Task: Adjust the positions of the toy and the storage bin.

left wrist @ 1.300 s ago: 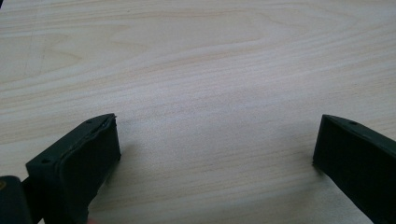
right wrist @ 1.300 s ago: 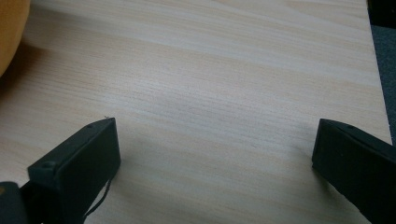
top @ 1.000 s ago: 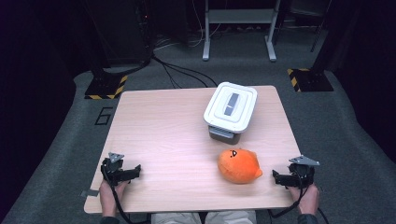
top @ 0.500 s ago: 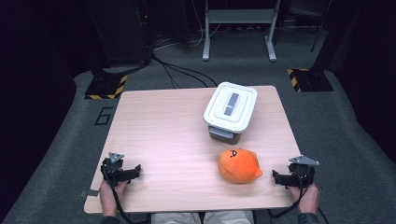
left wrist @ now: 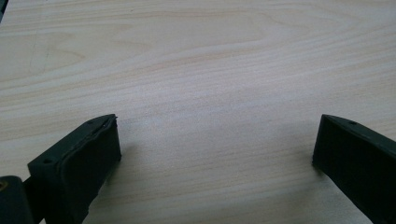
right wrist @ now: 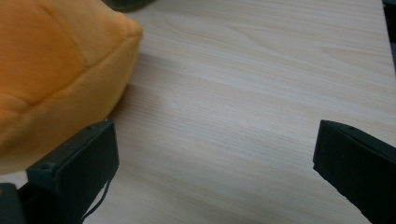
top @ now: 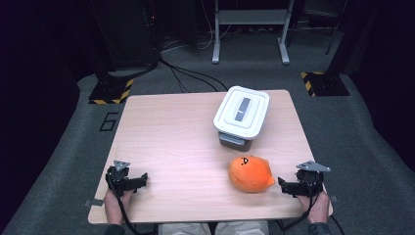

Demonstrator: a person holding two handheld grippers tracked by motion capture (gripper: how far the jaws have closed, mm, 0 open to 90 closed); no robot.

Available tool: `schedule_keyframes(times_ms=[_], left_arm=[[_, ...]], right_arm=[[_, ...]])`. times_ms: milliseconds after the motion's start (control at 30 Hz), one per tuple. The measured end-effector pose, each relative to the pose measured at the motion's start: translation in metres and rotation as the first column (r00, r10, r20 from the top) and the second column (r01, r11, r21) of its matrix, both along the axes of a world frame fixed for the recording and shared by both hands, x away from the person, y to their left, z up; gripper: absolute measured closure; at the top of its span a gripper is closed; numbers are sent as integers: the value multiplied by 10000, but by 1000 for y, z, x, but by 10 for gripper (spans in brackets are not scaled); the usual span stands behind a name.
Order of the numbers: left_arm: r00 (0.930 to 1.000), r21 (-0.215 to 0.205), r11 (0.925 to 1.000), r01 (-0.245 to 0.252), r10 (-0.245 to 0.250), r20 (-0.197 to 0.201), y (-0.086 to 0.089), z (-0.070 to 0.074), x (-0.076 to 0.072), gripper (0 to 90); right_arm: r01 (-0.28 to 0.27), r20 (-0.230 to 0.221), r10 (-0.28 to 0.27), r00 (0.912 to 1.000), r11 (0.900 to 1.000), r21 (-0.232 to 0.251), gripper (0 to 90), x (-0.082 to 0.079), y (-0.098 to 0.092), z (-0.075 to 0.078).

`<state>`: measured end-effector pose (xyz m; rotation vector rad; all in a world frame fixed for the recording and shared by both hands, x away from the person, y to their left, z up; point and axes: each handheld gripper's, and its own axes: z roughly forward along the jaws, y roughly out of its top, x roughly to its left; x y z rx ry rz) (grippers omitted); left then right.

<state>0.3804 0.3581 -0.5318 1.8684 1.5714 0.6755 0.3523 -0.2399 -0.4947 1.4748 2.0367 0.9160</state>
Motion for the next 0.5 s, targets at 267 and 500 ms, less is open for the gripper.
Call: schedule_keyframes(times_ms=[267,500], left_arm=[[10000,2,10000,-33,33,-13,0,0,-1,7],[10000,100,9999,-13,13,-9,-1,0,-1,7]], right_arm=[[-290,391,276,9989,9990,335,0,-6,9,18],[-668,683,633,9957,9965,493,0,-12,21,42]])
